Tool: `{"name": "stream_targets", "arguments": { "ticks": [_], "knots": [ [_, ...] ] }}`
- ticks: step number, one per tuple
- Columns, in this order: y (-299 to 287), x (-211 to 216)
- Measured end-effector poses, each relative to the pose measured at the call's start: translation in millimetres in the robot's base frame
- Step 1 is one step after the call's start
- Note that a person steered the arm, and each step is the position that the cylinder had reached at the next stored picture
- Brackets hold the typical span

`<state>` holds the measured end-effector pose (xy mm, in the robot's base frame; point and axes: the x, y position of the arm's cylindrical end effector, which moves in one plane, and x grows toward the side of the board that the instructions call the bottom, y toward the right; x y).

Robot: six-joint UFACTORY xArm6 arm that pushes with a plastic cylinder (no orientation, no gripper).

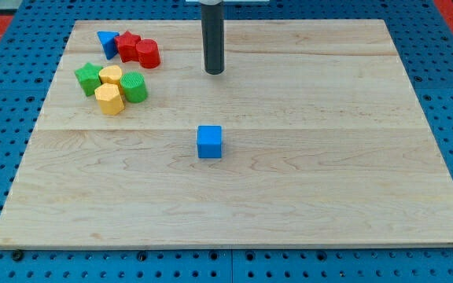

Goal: Move the red blocks to the top center of the board

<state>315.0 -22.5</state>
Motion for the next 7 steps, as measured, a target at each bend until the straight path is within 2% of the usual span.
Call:
{"name": "stream_targets", "arguments": {
  "ticks": [4,6,7],
  "knots": [
    [-2,-23],
    [-28,-45],
    [-60,-59]
  ]
}}
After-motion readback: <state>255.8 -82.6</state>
